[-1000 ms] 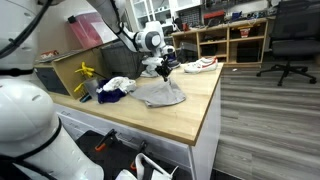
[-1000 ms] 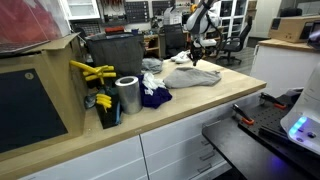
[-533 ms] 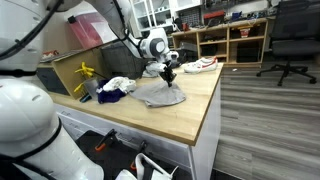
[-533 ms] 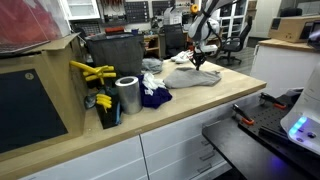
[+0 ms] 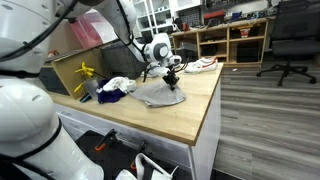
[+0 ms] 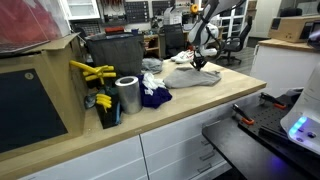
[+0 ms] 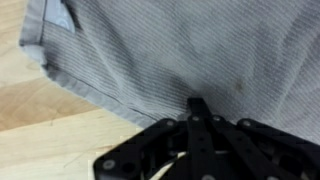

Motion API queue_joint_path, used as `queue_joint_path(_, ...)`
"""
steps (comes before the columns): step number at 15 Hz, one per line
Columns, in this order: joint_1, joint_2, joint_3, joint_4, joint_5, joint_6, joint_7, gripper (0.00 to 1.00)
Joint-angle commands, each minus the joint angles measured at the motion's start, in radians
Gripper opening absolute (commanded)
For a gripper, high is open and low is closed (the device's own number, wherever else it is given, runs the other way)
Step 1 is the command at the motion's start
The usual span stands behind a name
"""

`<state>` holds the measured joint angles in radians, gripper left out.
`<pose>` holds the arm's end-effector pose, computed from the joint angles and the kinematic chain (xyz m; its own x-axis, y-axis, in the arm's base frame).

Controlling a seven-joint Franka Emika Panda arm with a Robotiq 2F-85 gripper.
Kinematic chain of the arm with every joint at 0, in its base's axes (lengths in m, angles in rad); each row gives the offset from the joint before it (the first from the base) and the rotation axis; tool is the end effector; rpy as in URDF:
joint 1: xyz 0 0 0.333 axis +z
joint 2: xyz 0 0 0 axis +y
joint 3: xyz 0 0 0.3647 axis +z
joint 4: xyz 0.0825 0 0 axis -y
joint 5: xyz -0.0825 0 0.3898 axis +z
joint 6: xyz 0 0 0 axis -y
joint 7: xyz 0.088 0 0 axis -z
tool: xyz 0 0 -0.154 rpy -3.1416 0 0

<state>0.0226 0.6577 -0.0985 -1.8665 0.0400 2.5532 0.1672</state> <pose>0.6724 -0.0478 0.1516 0.9672 -0.2511 0.0386 -0.2523 -0.9671 0.0309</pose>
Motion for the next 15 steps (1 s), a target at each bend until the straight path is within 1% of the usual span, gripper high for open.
queue_joint_path(1, 0.005, 0.048, -0.008, 0.042, -0.013, 0.008, 0.036, 0.00)
queue_joint_path(7, 0.002, 0.056, -0.026, 0.057, -0.026, 0.016, 0.035, 0.00)
queue_joint_path(11, 0.000, 0.075, -0.064, 0.098, -0.045, 0.018, 0.039, 0.00)
queue_joint_path(15, 0.001, 0.104, -0.113, 0.149, -0.088, 0.021, 0.047, 0.00)
